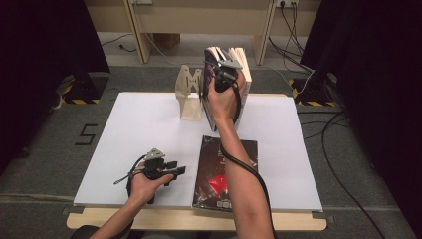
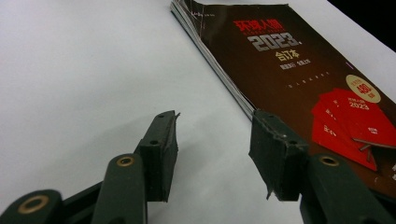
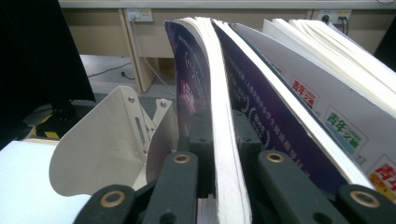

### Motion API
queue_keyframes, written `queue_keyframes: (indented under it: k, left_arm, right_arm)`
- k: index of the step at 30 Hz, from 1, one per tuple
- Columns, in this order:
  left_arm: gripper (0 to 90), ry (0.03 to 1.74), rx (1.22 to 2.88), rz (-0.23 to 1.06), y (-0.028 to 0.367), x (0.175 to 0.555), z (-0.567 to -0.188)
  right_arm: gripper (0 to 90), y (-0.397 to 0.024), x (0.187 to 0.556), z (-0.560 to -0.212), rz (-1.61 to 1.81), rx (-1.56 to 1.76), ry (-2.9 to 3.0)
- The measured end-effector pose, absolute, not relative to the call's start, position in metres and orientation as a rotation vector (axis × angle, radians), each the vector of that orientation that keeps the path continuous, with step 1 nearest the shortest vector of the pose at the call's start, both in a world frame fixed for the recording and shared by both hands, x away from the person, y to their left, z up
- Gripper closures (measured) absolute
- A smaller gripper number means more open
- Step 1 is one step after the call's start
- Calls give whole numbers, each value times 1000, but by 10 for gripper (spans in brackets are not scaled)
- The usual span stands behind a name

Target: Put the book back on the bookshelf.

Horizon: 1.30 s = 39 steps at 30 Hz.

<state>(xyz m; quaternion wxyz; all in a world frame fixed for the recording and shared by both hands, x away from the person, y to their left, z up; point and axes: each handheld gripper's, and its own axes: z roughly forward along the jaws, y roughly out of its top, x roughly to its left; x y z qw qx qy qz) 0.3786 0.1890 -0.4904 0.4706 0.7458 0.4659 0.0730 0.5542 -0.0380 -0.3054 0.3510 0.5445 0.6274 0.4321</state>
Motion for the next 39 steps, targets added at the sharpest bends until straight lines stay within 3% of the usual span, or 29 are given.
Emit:
queue_keyframes:
  k: [7, 16, 26, 39]
  left_arm:
    - [505, 1134, 1832, 181, 188, 377, -490]
    - [505, 1133, 1837, 185, 186, 376, -491]
    - [505, 1131, 1837, 183, 185, 376, -491]
    - [505, 1127, 1834, 189, 186, 377, -489]
  right_arm:
    - [750, -46, 541, -298, 1097, 1366, 1622]
    - [684, -75, 497, -292, 1124, 1380, 1581]
    - [617, -86, 509, -293, 1147, 1448, 1638]
    - [706, -62, 532, -283, 1092, 1454, 1768]
